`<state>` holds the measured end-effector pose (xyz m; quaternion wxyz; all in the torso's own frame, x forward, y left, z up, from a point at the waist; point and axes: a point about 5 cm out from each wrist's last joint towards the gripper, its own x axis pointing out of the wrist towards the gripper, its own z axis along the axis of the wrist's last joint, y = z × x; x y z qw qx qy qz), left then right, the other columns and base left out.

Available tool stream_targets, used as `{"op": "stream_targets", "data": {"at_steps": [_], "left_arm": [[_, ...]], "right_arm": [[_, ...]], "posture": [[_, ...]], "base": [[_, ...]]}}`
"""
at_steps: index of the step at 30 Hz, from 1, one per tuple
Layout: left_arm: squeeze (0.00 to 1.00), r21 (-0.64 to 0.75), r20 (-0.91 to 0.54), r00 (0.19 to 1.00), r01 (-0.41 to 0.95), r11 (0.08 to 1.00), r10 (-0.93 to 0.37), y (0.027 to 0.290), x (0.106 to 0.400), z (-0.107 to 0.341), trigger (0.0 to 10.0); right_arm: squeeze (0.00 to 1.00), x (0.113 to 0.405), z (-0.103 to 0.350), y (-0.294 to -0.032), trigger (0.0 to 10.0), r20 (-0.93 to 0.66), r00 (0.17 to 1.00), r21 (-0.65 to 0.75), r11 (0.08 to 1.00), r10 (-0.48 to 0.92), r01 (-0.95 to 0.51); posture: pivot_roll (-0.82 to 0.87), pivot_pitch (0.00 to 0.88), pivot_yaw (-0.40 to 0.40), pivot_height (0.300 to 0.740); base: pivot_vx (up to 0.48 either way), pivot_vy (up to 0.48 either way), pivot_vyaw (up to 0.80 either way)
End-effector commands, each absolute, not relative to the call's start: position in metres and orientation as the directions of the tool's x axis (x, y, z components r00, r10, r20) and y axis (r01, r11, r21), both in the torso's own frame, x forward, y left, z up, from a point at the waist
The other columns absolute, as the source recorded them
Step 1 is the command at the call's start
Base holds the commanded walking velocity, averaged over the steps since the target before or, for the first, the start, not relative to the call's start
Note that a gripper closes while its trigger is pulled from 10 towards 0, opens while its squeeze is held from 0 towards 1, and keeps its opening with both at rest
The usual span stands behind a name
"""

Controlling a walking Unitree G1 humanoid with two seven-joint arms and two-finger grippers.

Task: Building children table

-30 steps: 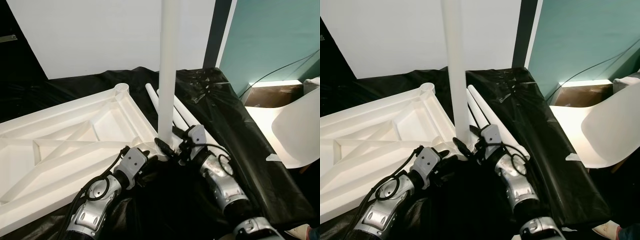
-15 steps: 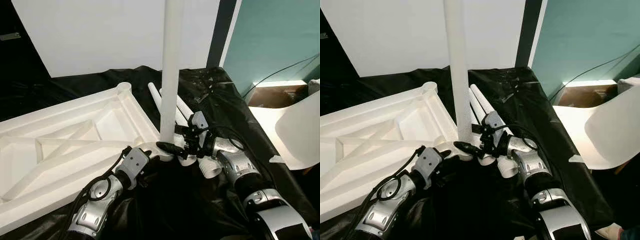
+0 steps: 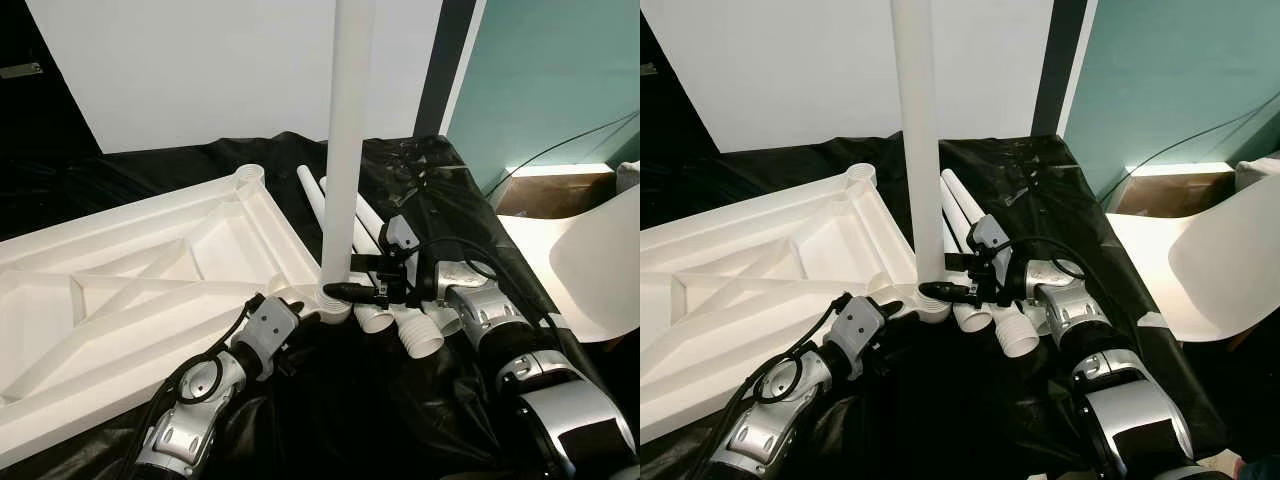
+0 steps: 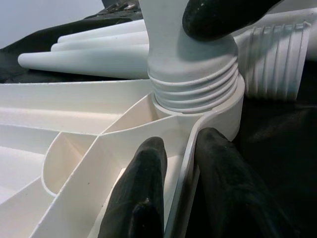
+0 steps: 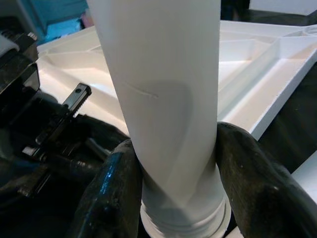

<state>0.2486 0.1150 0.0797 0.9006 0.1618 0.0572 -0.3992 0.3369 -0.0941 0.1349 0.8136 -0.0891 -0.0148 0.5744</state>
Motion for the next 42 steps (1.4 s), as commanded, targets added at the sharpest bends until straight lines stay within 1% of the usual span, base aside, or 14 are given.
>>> {"op": "stream_targets", "data": {"at_steps": [1, 6, 14, 16, 18, 19, 22, 23, 24, 25, 26, 37, 39, 42], "left_arm": [[0.0, 0.154, -0.367, 0.602, 0.792, 0.591, -0.71, 0.111, 0.228, 0.047, 10.0], [0.0, 0.157, -0.369, 0.6, 0.793, 0.588, -0.71, 0.112, 0.229, 0.047, 10.0], [0.0, 0.16, -0.374, 0.588, 0.803, 0.574, -0.717, 0.112, 0.23, 0.048, 10.0], [0.0, 0.162, -0.375, 0.583, 0.807, 0.568, -0.72, 0.112, 0.231, 0.048, 10.0], [0.0, 0.166, -0.376, 0.582, 0.807, 0.566, -0.721, 0.112, 0.232, 0.048, 10.0], [0.0, 0.168, -0.374, 0.583, 0.807, 0.566, -0.721, 0.112, 0.233, 0.049, 10.0], [0.0, 0.167, -0.369, 0.584, 0.807, 0.567, -0.723, 0.111, 0.235, 0.05, 10.0], [0.0, 0.166, -0.368, 0.584, 0.807, 0.567, -0.724, 0.109, 0.234, 0.049, 10.0], [0.0, 0.166, -0.368, 0.584, 0.807, 0.567, -0.724, 0.109, 0.234, 0.049, 10.0], [0.0, 0.165, -0.368, 0.584, 0.807, 0.567, -0.724, 0.109, 0.234, 0.049, 10.0], [0.0, 0.163, -0.368, 0.583, 0.807, 0.567, -0.724, 0.108, 0.234, 0.048, 10.0], [0.0, 0.153, -0.36, 0.582, 0.808, 0.569, -0.729, 0.103, 0.234, 0.047, 10.0], [0.0, 0.154, -0.359, 0.582, 0.808, 0.569, -0.73, 0.103, 0.234, 0.047, 10.0], [0.0, 0.156, -0.361, 0.582, 0.808, 0.569, -0.728, 0.105, 0.234, 0.047, 10.0]], "right_arm": [[0.0, 0.336, 0.134, -0.091, 0.0, -0.02, 0.441, -0.182, 0.43, 0.897, -0.884], [0.0, 0.316, 0.122, -0.092, 0.0, 0.162, 0.777, -0.142, 0.793, 0.609, -0.592], [0.0, 0.313, 0.122, -0.092, 0.0, 0.226, 0.872, -0.087, 0.901, 0.433, -0.425], [0.0, 0.313, 0.12, -0.086, 10.0, 0.214, 0.845, -0.095, 0.872, 0.489, -0.481], [0.0, 0.313, 0.121, -0.082, 10.0, 0.222, 0.817, -0.094, 0.846, 0.532, -0.526], [1.0, 0.312, 0.123, -0.079, 10.0, 0.224, 0.796, -0.083, 0.824, 0.563, -0.56], [1.0, 0.312, 0.125, -0.075, 10.0, 0.207, 0.758, -0.074, 0.783, 0.618, -0.618], [0.75, 0.313, 0.128, -0.074, 10.0, 0.2, 0.732, -0.087, 0.756, 0.651, -0.649], [0.75, 0.313, 0.128, -0.074, 10.0, 0.2, 0.732, -0.087, 0.756, 0.651, -0.649], [0.25, 0.314, 0.131, -0.073, 10.0, 0.207, 0.707, -0.106, 0.734, 0.676, -0.671], [0.0, 0.315, 0.137, -0.073, 10.0, 0.214, 0.667, -0.128, 0.697, 0.714, -0.705], [0.0, 0.336, 0.152, -0.083, 10.0, 0.048, 0.433, -0.153, 0.435, 0.9, -0.887], [0.0, 0.333, 0.148, -0.085, 0.0, -0.039, 0.321, -0.166, 0.311, 0.946, -0.936], [0.0, 0.331, 0.146, -0.085, 0.0, -0.071, 0.278, -0.159, 0.265, 0.958, -0.951]], "posture": [[0.21, 0.0, -0.043, 0.74], [0.2, 0.0, -0.033, 0.74], [0.2, 0.0, -0.021, 0.74], [0.18, 0.0, -0.011, 0.74], [0.18, 0.0, -0.01, 0.74], [0.18, 0.0, -0.012, 0.74], [0.17, 0.0, -0.014, 0.74], [0.17, 0.0, -0.015, 0.74], [0.17, 0.0, -0.015, 0.74], [0.17, 0.0, -0.018, 0.74], [0.17, 0.0, -0.019, 0.74], [0.16, 0.0, -0.025, 0.74], [0.17, 0.0, -0.022, 0.74], [0.17, 0.0, -0.019, 0.74]], "base": [[0.0, 0.0, 0.0], [0.0, 0.0, 0.0], [0.0, 0.0, 0.0], [0.0, 0.0, 0.0], [0.0, 0.0, 0.0], [0.0, 0.0, 0.0], [0.0, 0.0, 0.0], [0.0, 0.0, 0.0], [0.0, 0.0, 0.0], [0.0, 0.0, 0.0], [0.0, 0.0, 0.0], [0.0, 0.0, 0.0], [0.0, 0.0, 0.0], [0.0, 0.0, 0.0]]}}
